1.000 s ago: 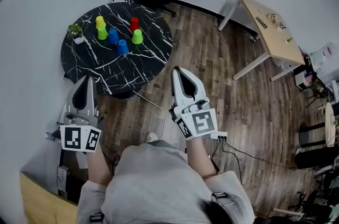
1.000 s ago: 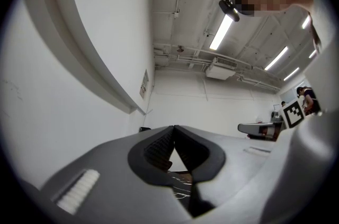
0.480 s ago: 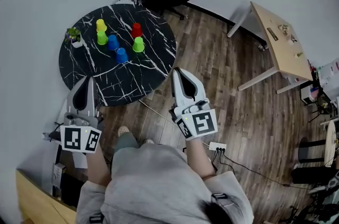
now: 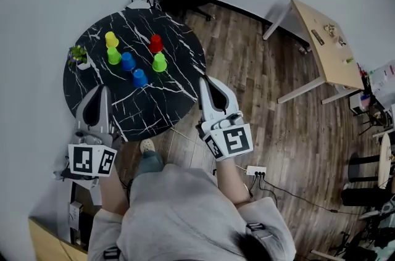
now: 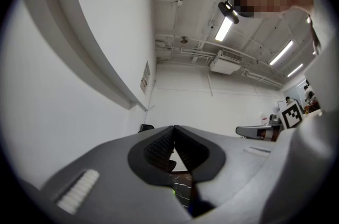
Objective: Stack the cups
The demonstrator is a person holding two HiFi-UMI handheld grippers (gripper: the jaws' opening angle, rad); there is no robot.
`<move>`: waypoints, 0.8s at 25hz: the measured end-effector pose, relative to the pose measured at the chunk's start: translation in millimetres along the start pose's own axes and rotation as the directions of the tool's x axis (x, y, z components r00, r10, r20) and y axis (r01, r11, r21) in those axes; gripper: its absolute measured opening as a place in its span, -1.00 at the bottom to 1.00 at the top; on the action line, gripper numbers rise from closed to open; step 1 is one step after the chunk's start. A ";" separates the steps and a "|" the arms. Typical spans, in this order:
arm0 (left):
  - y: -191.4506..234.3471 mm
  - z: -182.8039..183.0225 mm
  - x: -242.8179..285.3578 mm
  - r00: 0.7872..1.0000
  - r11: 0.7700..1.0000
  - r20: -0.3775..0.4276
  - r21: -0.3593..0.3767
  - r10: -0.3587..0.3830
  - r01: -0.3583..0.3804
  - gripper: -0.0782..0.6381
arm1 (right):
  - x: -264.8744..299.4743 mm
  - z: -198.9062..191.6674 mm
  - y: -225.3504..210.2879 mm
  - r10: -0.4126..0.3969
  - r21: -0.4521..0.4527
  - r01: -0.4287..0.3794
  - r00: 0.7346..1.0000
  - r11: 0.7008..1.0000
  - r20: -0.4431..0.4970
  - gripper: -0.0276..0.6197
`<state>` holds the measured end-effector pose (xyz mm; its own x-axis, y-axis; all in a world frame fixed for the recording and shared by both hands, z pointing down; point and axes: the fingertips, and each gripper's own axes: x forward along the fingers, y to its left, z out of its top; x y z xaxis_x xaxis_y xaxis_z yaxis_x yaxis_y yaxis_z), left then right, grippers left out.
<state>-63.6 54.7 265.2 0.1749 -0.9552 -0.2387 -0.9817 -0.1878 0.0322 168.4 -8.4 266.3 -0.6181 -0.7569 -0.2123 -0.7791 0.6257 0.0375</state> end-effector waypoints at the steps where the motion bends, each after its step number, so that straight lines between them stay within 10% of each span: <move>1: 5.8 -1.3 7.7 1.000 1.000 -0.001 0.001 -0.008 0.008 -0.62 | 8.9 -1.4 -0.7 -0.004 -0.001 0.004 1.000 1.000 0.000 -0.90; 20: 103.3 -58.5 125.2 0.979 0.983 -0.085 -0.030 -0.184 0.182 -0.62 | 143.4 -116.7 2.2 -0.092 0.040 0.105 0.964 0.994 -0.248 -0.90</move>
<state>-138.7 -97.6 295.3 0.3584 -0.9202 -0.1573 -0.9307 -0.3655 0.0176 65.9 -137.5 349.9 -0.5501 -0.8344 0.0340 -0.8351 0.5496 -0.0236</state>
